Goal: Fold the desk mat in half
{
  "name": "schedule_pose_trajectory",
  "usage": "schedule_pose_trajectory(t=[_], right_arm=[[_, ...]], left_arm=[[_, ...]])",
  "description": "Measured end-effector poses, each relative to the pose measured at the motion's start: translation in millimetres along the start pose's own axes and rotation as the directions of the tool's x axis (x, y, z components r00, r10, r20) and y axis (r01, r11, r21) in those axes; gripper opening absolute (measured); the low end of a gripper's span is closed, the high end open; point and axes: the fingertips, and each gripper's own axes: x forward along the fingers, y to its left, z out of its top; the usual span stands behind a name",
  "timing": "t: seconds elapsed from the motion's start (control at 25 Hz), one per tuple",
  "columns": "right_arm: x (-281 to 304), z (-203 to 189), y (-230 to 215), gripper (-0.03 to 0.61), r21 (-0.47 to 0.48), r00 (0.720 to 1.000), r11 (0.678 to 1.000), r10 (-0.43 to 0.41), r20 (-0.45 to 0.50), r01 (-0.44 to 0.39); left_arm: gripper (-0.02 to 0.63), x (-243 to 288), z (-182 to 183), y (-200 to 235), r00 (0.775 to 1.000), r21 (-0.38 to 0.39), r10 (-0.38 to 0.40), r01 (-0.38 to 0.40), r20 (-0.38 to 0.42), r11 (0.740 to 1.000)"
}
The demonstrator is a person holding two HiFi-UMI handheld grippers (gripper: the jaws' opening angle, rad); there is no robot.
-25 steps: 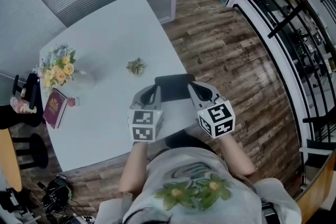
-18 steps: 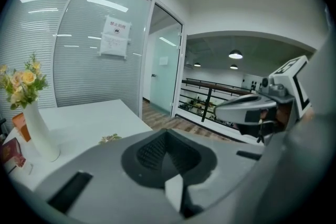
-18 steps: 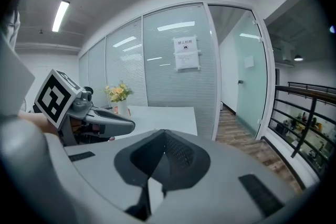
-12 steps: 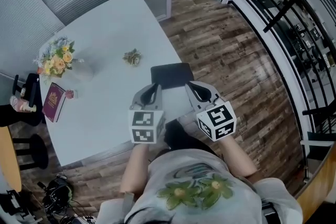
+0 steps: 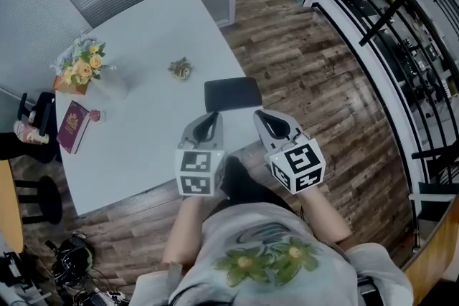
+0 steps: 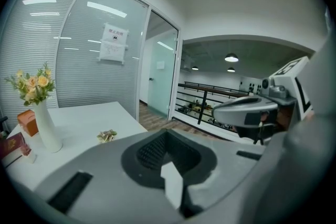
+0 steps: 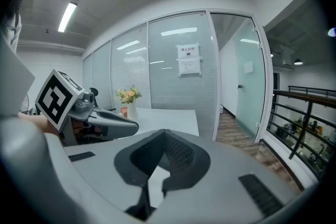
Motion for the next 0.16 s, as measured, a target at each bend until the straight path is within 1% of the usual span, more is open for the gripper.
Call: schedule_pose_trajectory(t=[0.16], right_arm=[[-10.7, -5.5, 8.5, 0.017, 0.004, 1.0, 1.0, 0.007, -0.002, -0.007]], left_arm=[[0.003, -10.4, -8.5, -7.3, 1.0, -0.01, 0.004, -0.004, -0.002, 1.0]])
